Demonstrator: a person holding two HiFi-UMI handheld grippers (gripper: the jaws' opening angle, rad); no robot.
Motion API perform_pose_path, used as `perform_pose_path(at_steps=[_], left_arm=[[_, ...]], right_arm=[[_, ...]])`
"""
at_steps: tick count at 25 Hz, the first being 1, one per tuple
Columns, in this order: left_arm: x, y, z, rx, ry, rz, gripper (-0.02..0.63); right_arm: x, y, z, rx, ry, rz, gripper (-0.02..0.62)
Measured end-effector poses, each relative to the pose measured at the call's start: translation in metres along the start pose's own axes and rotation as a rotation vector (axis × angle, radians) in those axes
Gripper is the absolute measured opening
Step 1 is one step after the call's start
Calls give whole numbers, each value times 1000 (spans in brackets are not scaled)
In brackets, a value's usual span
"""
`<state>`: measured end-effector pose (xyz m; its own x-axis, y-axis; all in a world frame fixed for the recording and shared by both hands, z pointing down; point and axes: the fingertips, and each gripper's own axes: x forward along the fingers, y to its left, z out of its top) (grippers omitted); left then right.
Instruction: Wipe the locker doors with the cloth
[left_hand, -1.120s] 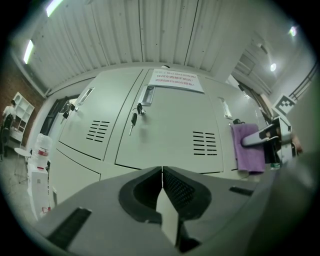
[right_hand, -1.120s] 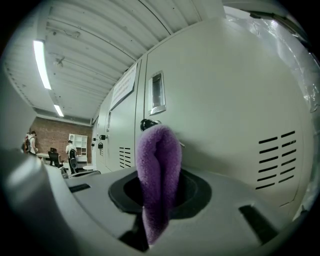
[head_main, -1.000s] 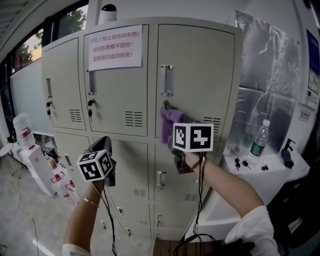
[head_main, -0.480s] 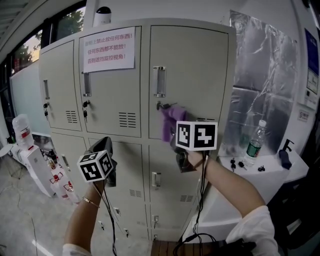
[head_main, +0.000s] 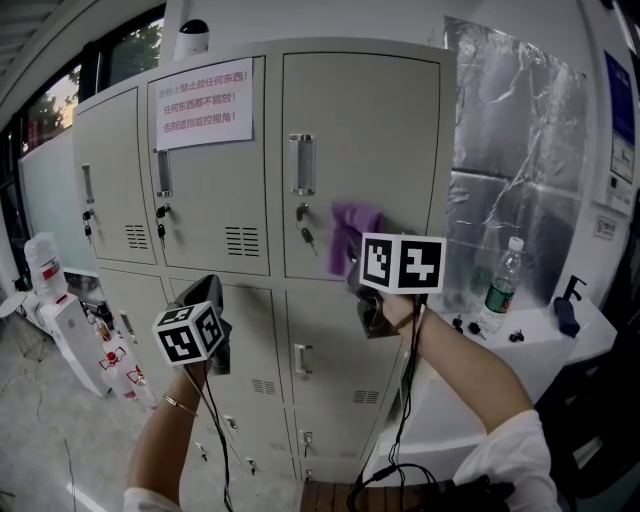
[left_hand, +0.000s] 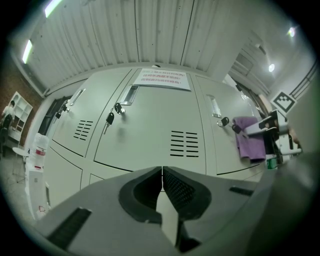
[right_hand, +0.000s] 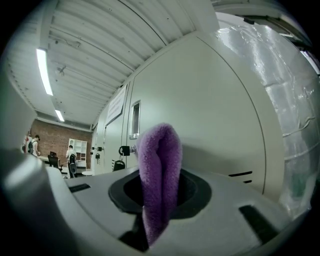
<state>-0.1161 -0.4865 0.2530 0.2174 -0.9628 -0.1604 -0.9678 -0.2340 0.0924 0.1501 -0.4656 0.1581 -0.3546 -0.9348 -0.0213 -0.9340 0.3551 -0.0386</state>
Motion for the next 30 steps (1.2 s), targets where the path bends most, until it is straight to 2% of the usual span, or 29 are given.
perform_pose_path(at_steps=[18, 30], left_arm=[[10, -55, -8, -2, 12, -52, 9], [20, -83, -26, -19, 35, -89, 9]], right_arm=[[-57, -83, -2, 37, -22, -98, 67], [-84, -122, -16, 50, -20, -151, 69]])
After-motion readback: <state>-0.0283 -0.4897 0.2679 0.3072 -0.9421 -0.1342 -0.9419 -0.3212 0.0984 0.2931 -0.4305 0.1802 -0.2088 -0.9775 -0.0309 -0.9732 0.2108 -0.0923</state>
